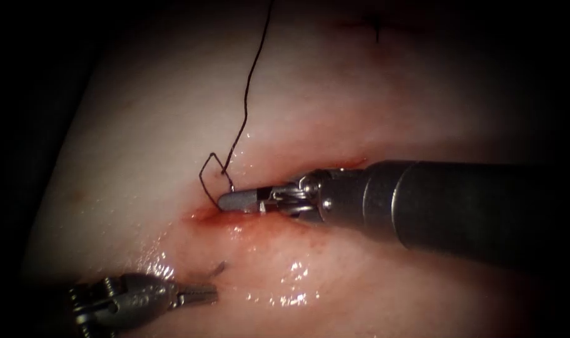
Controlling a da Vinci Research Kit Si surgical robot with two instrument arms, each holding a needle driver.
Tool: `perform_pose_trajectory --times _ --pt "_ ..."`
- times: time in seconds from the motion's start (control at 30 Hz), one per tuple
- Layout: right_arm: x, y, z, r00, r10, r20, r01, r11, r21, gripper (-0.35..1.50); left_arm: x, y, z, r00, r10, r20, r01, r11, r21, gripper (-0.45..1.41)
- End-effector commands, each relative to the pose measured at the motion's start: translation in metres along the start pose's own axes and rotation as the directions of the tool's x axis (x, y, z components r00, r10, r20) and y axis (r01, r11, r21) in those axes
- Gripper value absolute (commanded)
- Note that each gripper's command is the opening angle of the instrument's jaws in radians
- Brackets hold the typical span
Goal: Wound Closure
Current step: Drive needle through tissue below wound with right grasper
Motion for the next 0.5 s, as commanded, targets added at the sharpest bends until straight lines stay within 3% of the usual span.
perform_pose_trajectory --times 0.03,0.13,0.17,0.23,0.33,0.37,0.4,0.43,0.5 --pt "0.0008 0.0003 0.0007 1.0 -0.008 -0.003 0.008 1.0 0.003 -0.35 0.0 0.0 0.0007 1.0 0.001 0.0 -0.001 1.0 -0.002 -0.32" --pt "0.002 0.0003 0.0002 0.994 -0.091 -0.064 0.09 0.996 -0.007 0.96 -0.0001 -0.0001 0.0005 0.999 0.026 -0.034 -0.026 1.0 0.008 -0.18" --pt "0.0028 0.0003 -0.0001 0.987 -0.126 -0.103 0.125 0.992 -0.015 1.2 -0.0001 -0.0002 0.0004 0.997 0.04 -0.061 -0.039 0.999 0.017 -0.13" --pt "0.0053 0.0001 -0.002 0.973 -0.163 -0.162 0.172 0.984 0.044 1.25 -0.0005 -0.0006 -0.0001 0.98 0.101 -0.172 -0.092 0.994 0.057 -0.05" --pt "0.0066 0.0 -0.0034 0.969 -0.175 -0.175 0.185 0.982 0.042 1.3 -0.0007 -0.0009 -0.0004 0.969 0.133 -0.209 -0.123 0.99 0.062 -0.05" --pt "0.008 -0.0002 -0.0054 0.963 -0.198 -0.185 0.209 0.977 0.041 1.3 -0.0006 -0.0015 -0.0004 0.931 0.197 -0.308 -0.186 0.98 0.066 -0.06" --pt "0.008 -0.0002 -0.0054 0.963 -0.198 -0.185 0.209 0.977 0.041 1.3 -0.0006 -0.0015 -0.0004 0.931 0.197 -0.308 -0.186 0.98 0.066 -0.06" --pt "0.0088 -0.0004 -0.0068 0.96 -0.201 -0.197 0.215 0.975 0.055 1.28 -0.0005 -0.0017 -0.0002 0.896 0.235 -0.377 -0.216 0.972 0.092 0.04" --pt "0.0092 -0.0005 -0.008 0.956 -0.206 -0.208 0.223 0.973 0.062 1.28 -0.0003 -0.0019 0.0002 0.877 0.246 -0.412 -0.219 0.969 0.112 0.12"
